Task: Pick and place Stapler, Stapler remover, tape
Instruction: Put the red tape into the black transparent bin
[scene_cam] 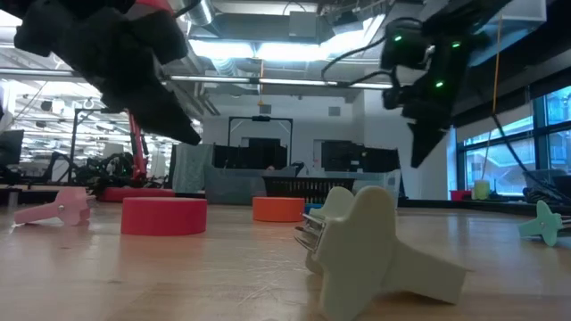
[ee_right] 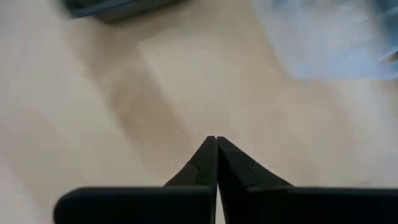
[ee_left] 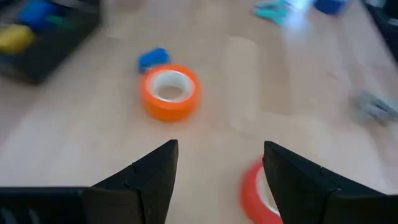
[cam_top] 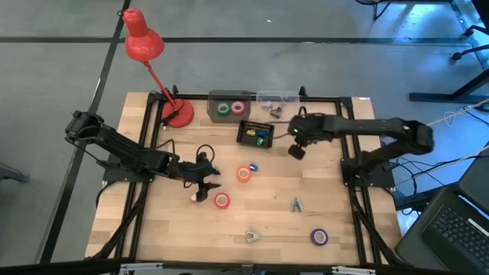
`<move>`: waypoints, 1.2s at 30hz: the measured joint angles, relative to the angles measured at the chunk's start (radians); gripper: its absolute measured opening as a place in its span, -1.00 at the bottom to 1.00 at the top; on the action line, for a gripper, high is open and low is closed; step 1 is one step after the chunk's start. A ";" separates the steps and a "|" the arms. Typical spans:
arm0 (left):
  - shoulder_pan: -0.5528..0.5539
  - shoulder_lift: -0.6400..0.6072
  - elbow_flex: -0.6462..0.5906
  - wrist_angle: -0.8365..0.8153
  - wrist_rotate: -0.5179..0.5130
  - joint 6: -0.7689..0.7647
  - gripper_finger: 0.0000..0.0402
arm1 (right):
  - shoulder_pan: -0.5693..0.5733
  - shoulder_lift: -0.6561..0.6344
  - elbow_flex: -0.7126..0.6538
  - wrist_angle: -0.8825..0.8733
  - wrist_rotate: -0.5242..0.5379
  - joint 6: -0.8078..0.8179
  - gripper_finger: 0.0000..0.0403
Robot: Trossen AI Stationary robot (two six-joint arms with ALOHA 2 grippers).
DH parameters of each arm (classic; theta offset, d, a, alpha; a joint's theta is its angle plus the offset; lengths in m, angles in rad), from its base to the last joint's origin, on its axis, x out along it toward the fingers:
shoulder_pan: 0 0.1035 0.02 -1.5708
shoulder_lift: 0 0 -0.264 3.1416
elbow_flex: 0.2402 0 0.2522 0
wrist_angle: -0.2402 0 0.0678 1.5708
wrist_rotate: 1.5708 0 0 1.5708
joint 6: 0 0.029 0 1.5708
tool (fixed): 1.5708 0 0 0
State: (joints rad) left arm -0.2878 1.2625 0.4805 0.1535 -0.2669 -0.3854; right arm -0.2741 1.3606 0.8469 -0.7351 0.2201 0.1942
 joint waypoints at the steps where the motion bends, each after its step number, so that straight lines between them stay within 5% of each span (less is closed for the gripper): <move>1: 0.000 0.000 0.000 0.000 0.028 0.011 0.12 | 0.017 -0.025 -0.023 0.010 -0.018 0.023 -0.97; 9: 0.000 0.024 0.070 -0.109 0.094 0.006 0.12 | 0.081 -0.102 -0.104 0.090 -0.038 0.113 -0.77; 17: 0.000 0.209 0.221 -0.301 0.145 -0.083 0.12 | 0.081 -0.102 -0.104 0.160 -0.030 0.051 -0.66; 32: 0.002 0.387 0.278 -0.303 0.209 -0.110 0.12 | 0.081 -0.102 -0.104 0.206 -0.030 0.033 -0.67; 36: 0.003 0.402 0.280 -0.294 0.232 -0.051 -0.09 | 0.081 -0.102 -0.104 0.220 -0.029 0.033 -0.67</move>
State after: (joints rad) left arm -0.2852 1.6640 0.7605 -0.1409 -0.0353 -0.4367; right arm -0.1932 1.2591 0.7433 -0.5153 0.1907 0.2274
